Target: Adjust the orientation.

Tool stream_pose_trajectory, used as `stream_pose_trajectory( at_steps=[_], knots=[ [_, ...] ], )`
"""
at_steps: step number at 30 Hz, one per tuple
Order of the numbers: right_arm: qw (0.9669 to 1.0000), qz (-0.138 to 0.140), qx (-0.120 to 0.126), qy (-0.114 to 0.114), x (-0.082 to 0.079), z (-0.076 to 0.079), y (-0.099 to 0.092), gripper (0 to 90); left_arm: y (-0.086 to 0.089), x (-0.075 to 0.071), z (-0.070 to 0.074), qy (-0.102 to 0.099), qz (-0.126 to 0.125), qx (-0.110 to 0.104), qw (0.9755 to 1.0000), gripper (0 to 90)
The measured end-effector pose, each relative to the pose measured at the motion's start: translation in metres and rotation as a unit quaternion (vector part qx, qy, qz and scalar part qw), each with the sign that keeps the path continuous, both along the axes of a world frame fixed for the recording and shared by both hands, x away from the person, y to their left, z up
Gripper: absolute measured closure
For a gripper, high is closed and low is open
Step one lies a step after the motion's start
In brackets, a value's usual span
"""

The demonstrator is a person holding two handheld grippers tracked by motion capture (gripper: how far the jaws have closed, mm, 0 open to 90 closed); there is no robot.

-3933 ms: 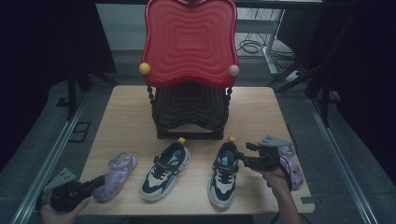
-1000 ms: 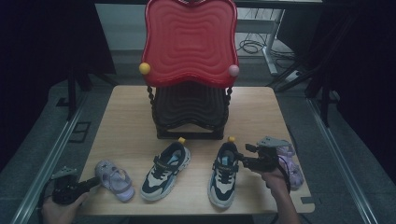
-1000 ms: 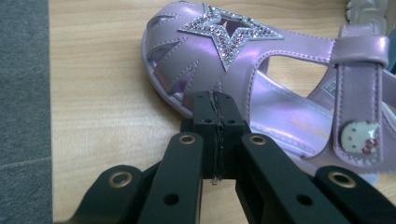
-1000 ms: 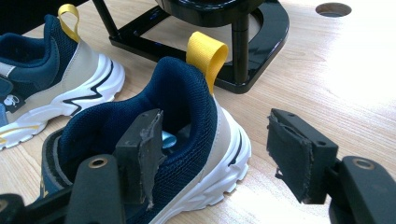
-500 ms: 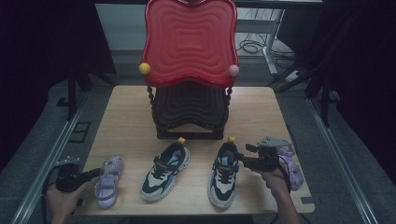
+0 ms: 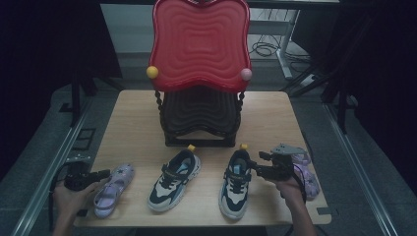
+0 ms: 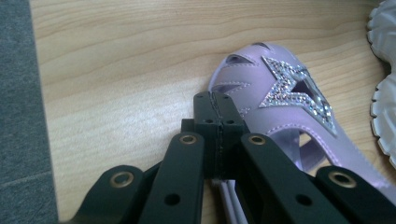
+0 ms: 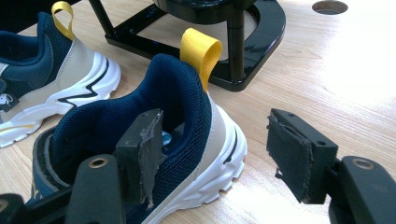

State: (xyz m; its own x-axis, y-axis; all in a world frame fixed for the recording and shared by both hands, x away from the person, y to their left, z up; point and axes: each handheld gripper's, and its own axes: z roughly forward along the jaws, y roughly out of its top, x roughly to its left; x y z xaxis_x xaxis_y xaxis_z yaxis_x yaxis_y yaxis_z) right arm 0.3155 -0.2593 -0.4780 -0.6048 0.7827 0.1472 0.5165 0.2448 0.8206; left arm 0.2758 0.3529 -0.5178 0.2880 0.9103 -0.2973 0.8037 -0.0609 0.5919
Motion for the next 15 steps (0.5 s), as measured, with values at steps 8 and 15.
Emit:
stream_pose_trajectory(
  at_steps=[8, 15],
  knots=[
    [1.0000, 0.002, 0.000, -0.001, 0.000, 0.000, -0.001, 36.2, 0.000, -0.007, 0.018, -0.046, 0.022, -0.008, 0.9987, 68.2],
    [0.9998, 0.012, 0.005, -0.013, -0.002, 0.002, 0.000, 36.2, -0.031, -0.018, 0.053, -0.130, 0.000, 0.006, 0.9915, 42.0]
  ],
)
